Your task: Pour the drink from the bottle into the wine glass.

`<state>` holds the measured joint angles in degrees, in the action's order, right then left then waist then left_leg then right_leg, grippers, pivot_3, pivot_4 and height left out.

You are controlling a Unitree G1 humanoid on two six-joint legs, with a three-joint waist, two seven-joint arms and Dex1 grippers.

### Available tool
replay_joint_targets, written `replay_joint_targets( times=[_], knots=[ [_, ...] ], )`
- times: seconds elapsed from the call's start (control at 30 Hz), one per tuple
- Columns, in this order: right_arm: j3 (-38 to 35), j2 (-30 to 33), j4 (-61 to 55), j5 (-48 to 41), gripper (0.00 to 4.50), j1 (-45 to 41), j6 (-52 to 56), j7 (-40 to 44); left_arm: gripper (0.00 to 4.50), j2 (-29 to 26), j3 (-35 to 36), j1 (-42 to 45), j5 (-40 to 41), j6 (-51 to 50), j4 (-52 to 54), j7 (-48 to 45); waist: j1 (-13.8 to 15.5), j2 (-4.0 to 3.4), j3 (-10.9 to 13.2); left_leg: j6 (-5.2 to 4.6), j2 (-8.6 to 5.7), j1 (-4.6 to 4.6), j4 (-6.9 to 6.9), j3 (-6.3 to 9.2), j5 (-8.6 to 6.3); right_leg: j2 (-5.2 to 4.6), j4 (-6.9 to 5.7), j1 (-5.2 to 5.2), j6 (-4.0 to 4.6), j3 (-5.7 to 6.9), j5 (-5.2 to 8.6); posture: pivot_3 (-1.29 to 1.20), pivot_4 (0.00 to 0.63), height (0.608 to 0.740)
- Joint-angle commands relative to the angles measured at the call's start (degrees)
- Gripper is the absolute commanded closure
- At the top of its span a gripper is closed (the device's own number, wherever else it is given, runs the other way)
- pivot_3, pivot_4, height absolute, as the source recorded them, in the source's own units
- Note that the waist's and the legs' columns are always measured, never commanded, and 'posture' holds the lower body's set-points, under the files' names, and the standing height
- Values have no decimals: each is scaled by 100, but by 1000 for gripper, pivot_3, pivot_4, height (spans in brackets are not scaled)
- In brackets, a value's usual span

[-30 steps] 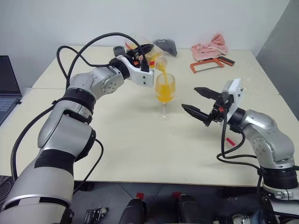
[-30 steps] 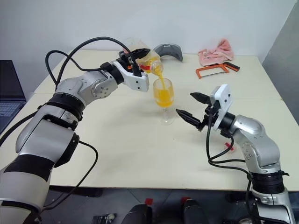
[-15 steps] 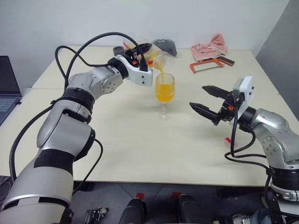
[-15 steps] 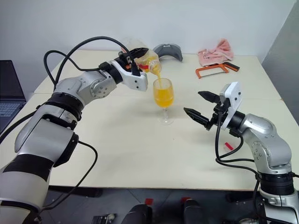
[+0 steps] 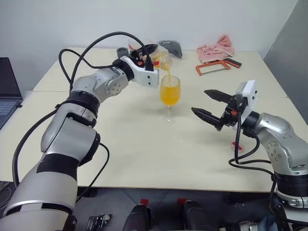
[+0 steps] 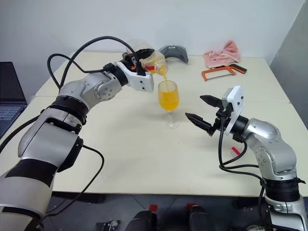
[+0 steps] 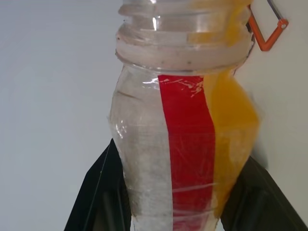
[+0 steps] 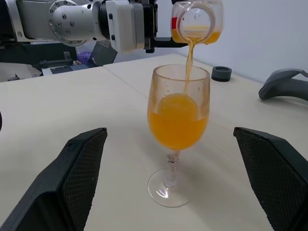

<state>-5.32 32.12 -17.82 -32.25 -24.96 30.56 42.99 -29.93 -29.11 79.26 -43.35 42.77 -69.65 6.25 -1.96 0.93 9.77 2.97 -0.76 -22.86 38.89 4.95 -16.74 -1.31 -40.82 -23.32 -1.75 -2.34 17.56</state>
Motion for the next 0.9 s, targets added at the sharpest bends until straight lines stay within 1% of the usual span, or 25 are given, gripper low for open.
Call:
replay_joint_targets(
  times=[0.03, 0.17, 0.27, 0.4, 0.47, 0.57, 0.67, 0.73, 0.8, 0.9],
  knots=[
    [72, -120, -363, -9, 0, 12, -93, -122, 2704, 49, 471, -92, 664, -29, 128, -482, -10, 0, 0, 0, 1, 1, 0, -2, 0, 0, 0, 0, 0, -1, 0, 0, 150, 740],
    [226, -282, -443, 156, 0, -41, -223, -268, 2704, 181, 907, -307, 1343, -95, 253, -1164, -17, 0, 0, 3, 7, 2, 1, -1, 2, 1, -4, -2, 0, -1, 0, 0, 150, 740],
    [361, -430, -485, 300, 0, -112, -327, -382, 2705, 341, 1350, -532, 2039, -236, 419, -1842, -16, 0, 0, 6, 23, 0, 5, -1, 3, 1, -4, -2, 0, 0, 0, 0, 150, 740],
    [553, -577, -545, 483, 0, -202, -474, -447, 2718, 553, 2135, -876, 3208, -883, 846, -2772, -37, 0, 0, 16, 26, 1, 5, 0, 9, 0, -5, -2, 0, 1, 0, 0, 150, 740],
    [680, -605, -630, 500, 0, -263, -404, -446, 2727, 521, 2495, -1080, 3672, -1373, 1118, -3075, -63, 0, 0, 17, 29, 1, 5, 3, 9, 1, -4, -2, 0, 1, 0, 0, 150, 740],
    [1083, -502, -833, 494, 0, -392, -28, -316, 2733, 357, 3004, -1627, 4349, -2111, 1666, -3569, -175, -2, -1, 16, 32, 5, 4, 18, 9, 3, -9, -2, 0, -1, 0, 0, 150, 740],
    [1286, -492, -863, 540, 0, -495, 220, -372, 2734, 255, 3204, -2076, 4621, -2596, 2254, -3801, -253, -2, -2, 17, 35, 9, 3, 45, 10, 5, -14, -2, 0, 6, 0, 0, 150, 740],
    [1657, -822, -668, 654, 0, -808, 441, -562, 2734, -28, 3648, -2733, 4940, -3063, 2629, -3713, -295, -2, -2, 17, 35, 7, 5, 56, 10, 4, -15, -1, 1, 10, 0, 0, 150, 740],
    [1905, -1072, -507, 755, 0, -1024, 573, -657, 2734, -207, 3920, -3180, 5117, -3360, 2938, -3614, -362, -3, -2, 18, 39, 15, 5, 52, 10, 4, -18, -1, 1, -2, 0, 0, 150, 740],
    [2336, -1515, -110, 1033, 0, -1374, 608, -777, 2734, -399, 4258, -3690, 5316, -3619, 3194, -3510, -368, 0, -4, 18, 41, 15, 4, 76, 11, 4, -23, -2, 1, 11, 0, 0, 150, 740]
  ],
)
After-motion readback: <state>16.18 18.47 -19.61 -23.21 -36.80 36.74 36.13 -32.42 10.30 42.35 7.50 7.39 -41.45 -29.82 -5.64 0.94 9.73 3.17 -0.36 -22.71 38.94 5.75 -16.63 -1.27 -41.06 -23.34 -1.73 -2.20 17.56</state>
